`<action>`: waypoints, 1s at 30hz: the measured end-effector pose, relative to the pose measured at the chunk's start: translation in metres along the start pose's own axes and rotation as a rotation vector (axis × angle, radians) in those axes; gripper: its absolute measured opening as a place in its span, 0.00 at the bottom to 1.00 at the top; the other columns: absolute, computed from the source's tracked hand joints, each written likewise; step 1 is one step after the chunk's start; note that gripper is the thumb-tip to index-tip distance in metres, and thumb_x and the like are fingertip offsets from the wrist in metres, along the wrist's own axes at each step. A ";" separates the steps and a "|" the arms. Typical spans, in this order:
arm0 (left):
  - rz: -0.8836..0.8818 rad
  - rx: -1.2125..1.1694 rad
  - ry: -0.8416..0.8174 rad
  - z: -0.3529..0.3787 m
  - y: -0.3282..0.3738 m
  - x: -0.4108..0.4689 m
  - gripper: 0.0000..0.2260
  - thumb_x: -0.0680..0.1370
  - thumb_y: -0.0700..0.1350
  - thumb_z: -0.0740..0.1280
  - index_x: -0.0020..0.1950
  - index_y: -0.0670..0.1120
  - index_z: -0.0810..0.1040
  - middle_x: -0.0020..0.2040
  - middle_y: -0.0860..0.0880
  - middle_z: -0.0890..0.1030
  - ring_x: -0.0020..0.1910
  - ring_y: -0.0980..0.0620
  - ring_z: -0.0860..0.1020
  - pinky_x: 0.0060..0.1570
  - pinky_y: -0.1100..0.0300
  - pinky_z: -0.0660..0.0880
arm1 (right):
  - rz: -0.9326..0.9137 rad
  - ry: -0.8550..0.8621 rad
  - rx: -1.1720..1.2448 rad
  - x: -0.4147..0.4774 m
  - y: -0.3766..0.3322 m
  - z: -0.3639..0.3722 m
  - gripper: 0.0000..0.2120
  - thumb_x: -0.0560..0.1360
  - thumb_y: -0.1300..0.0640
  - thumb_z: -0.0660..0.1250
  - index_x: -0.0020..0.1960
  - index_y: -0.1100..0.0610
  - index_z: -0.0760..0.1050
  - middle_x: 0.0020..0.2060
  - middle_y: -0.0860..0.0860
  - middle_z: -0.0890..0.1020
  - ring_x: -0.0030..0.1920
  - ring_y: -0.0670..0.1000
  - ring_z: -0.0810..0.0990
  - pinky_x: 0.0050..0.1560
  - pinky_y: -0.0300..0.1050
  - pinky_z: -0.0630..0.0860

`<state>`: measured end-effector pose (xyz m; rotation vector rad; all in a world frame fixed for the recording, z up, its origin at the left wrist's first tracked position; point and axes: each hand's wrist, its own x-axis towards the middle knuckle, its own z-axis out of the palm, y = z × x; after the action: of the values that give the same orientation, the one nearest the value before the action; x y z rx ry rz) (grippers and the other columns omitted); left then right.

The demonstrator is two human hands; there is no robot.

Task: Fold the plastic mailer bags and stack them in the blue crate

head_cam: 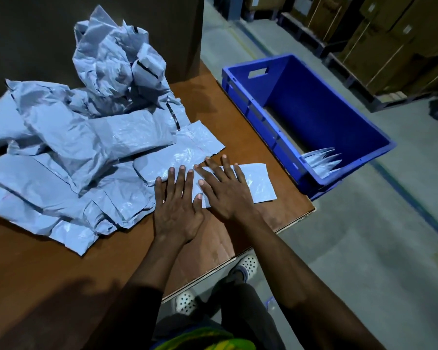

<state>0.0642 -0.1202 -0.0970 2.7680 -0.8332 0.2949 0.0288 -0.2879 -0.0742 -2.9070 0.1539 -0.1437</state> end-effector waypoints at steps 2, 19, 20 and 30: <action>-0.011 -0.006 0.006 0.001 0.001 0.001 0.29 0.85 0.54 0.51 0.84 0.44 0.58 0.85 0.45 0.56 0.84 0.44 0.49 0.81 0.38 0.45 | 0.014 0.005 -0.023 0.001 -0.004 0.001 0.27 0.85 0.37 0.41 0.82 0.39 0.59 0.84 0.43 0.57 0.85 0.55 0.46 0.82 0.57 0.45; -0.037 -0.008 -0.020 -0.002 0.003 -0.002 0.29 0.85 0.55 0.49 0.85 0.46 0.55 0.85 0.46 0.53 0.84 0.46 0.47 0.80 0.37 0.45 | 0.029 -0.105 -0.030 -0.020 0.068 -0.028 0.27 0.86 0.34 0.45 0.84 0.38 0.50 0.85 0.43 0.48 0.84 0.49 0.38 0.83 0.59 0.41; -0.048 0.005 -0.026 -0.004 0.004 -0.001 0.29 0.85 0.54 0.49 0.85 0.45 0.56 0.85 0.46 0.53 0.84 0.45 0.46 0.80 0.36 0.45 | 0.031 -0.109 -0.034 -0.018 0.068 -0.026 0.28 0.86 0.34 0.45 0.84 0.37 0.50 0.85 0.43 0.48 0.84 0.49 0.38 0.83 0.58 0.40; 0.136 0.019 -0.014 0.010 0.042 0.029 0.28 0.87 0.54 0.48 0.86 0.46 0.47 0.85 0.45 0.45 0.84 0.42 0.43 0.80 0.36 0.48 | 0.050 -0.107 -0.045 -0.017 0.067 -0.025 0.29 0.85 0.33 0.41 0.84 0.37 0.47 0.85 0.43 0.46 0.83 0.48 0.35 0.82 0.58 0.37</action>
<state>0.0650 -0.1719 -0.0920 2.7385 -1.0296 0.3088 0.0032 -0.3558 -0.0672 -2.9438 0.2147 0.0235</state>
